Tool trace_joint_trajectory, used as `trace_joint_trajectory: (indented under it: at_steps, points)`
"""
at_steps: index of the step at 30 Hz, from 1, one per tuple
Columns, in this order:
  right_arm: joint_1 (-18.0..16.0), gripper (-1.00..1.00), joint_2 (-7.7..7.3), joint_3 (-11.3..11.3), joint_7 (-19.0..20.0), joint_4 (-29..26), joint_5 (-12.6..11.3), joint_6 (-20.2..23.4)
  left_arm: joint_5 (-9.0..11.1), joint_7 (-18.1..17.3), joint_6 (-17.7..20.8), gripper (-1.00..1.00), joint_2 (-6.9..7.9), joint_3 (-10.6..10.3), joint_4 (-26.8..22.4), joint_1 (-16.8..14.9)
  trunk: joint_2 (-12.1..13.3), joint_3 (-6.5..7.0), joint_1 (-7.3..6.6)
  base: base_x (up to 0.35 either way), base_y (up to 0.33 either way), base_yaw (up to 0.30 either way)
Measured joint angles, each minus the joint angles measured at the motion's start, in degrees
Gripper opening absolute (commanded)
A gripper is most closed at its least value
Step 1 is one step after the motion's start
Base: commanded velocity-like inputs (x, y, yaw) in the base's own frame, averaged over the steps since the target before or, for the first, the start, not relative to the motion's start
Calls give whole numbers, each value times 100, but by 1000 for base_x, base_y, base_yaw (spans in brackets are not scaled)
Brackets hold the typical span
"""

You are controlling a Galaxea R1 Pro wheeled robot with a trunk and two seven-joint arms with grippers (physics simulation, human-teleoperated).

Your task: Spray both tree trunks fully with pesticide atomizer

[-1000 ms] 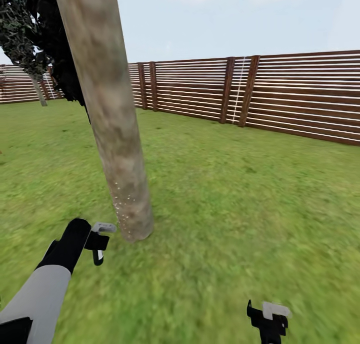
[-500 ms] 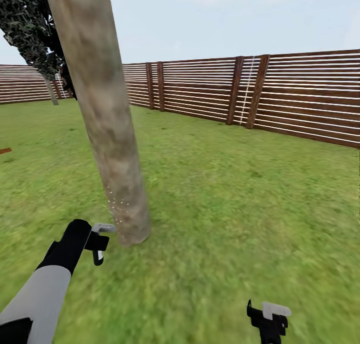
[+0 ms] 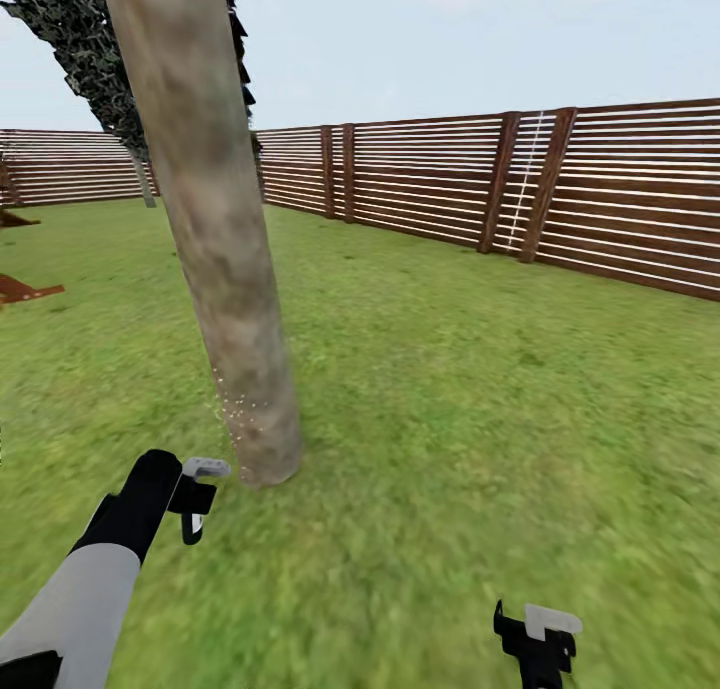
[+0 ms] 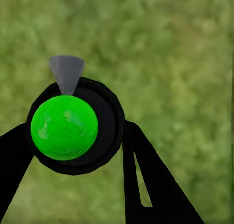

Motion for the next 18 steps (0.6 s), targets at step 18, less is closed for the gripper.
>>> trace_joint_trajectory:
  at_steps: [18]
  points:
    - [1, 100, 0, 0, 1, 6, 0, 1, -43, 498, -951, -100, -15, 799, 1022, 261, 0, -1, 2, 247, -121, 5]
